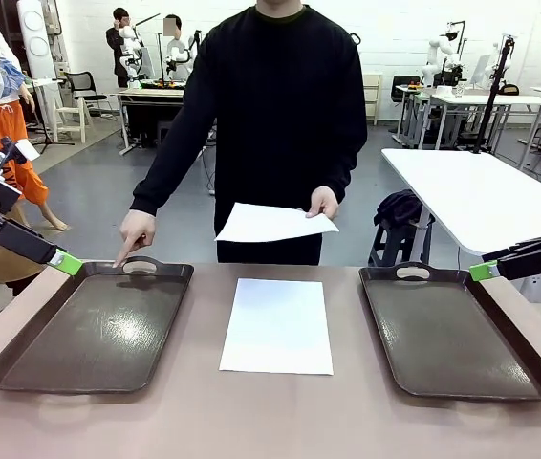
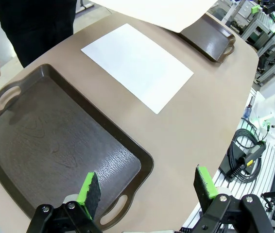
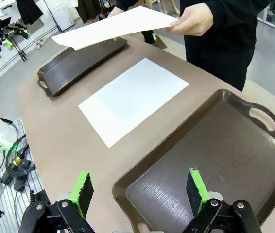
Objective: Sort the A4 documents.
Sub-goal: Receive the A4 Paper.
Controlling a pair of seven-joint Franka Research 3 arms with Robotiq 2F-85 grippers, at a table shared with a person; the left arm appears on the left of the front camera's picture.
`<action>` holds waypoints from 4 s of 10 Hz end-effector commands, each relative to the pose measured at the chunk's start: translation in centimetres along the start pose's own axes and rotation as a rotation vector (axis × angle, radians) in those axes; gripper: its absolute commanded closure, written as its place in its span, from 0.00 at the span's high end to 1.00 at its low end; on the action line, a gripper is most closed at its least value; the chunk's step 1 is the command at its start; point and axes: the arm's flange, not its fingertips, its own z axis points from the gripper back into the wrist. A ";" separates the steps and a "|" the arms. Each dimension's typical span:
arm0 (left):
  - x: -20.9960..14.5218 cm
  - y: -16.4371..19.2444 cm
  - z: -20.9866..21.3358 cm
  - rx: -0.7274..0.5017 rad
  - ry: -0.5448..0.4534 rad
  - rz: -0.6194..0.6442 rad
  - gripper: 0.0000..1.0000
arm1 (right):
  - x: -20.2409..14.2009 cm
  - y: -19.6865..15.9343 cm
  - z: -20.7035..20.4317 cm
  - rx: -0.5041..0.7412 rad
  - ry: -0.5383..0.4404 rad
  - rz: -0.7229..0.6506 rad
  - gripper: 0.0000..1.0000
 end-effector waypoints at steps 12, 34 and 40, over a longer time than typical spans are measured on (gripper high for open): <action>8.9 13.1 -17.3 -0.553 -0.220 0.625 1.00 | 0.2 -0.5 -0.3 0.014 -0.027 0.016 1.00; 15.8 13.9 -28.1 -0.816 -0.016 0.950 0.42 | 0.2 -0.5 -0.3 0.014 -0.027 0.016 1.00; 15.8 14.0 -27.8 -0.814 -0.019 0.940 0.00 | 0.2 -0.5 -0.3 0.014 -0.027 0.016 1.00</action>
